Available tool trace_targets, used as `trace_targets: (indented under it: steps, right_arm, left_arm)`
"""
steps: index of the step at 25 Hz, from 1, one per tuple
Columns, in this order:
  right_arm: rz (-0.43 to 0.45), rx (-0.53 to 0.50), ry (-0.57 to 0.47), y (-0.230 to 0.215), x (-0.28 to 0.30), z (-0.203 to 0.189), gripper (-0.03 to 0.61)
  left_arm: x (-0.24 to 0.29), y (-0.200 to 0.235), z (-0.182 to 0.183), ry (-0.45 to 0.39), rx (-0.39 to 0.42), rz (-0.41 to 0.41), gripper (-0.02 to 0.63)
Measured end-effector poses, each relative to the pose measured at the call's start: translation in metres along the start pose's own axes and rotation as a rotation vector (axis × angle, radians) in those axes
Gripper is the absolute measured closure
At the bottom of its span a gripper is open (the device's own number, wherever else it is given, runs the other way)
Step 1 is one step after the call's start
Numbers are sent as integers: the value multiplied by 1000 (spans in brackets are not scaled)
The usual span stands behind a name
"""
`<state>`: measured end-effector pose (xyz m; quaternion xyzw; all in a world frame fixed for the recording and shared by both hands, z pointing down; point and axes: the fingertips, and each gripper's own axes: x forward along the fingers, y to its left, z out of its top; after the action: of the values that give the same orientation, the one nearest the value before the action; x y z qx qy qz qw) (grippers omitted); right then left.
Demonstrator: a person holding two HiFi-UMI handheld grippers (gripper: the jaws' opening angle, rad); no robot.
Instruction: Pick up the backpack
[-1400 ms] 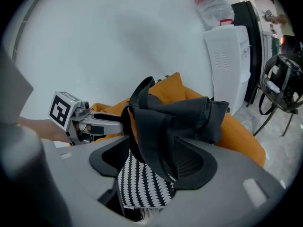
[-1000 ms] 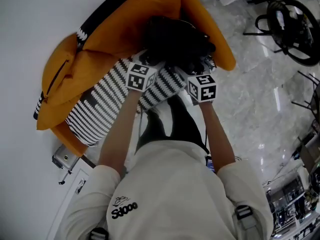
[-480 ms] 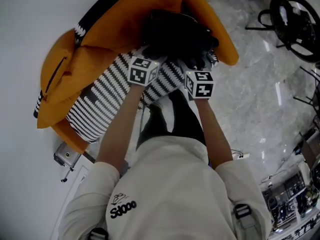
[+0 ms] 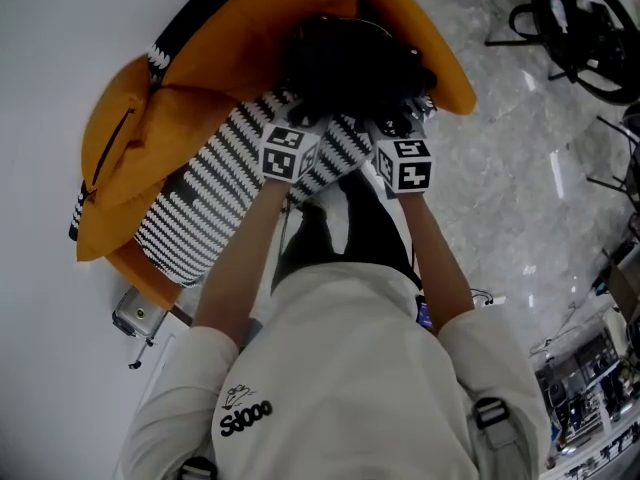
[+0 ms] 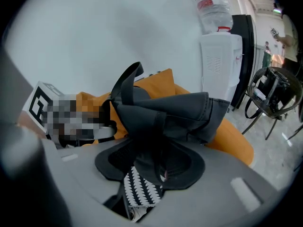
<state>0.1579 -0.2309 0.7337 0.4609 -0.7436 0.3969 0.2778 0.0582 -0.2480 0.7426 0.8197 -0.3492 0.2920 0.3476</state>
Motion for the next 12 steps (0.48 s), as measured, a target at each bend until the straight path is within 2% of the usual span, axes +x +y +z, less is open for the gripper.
trace_targets:
  steps: [6, 10, 12]
  right_arm:
    - [17, -45, 74, 15, -14, -25, 486]
    - [42, -45, 104, 47, -27, -39, 502]
    - [46, -46, 123, 54, -36, -50, 502]
  left_arm:
    - [-18, -10, -25, 7, -10, -19, 483]
    - [-43, -6, -45, 5, -1, -26, 492]
    - [-56, -10, -56, 22, 31, -31, 497]
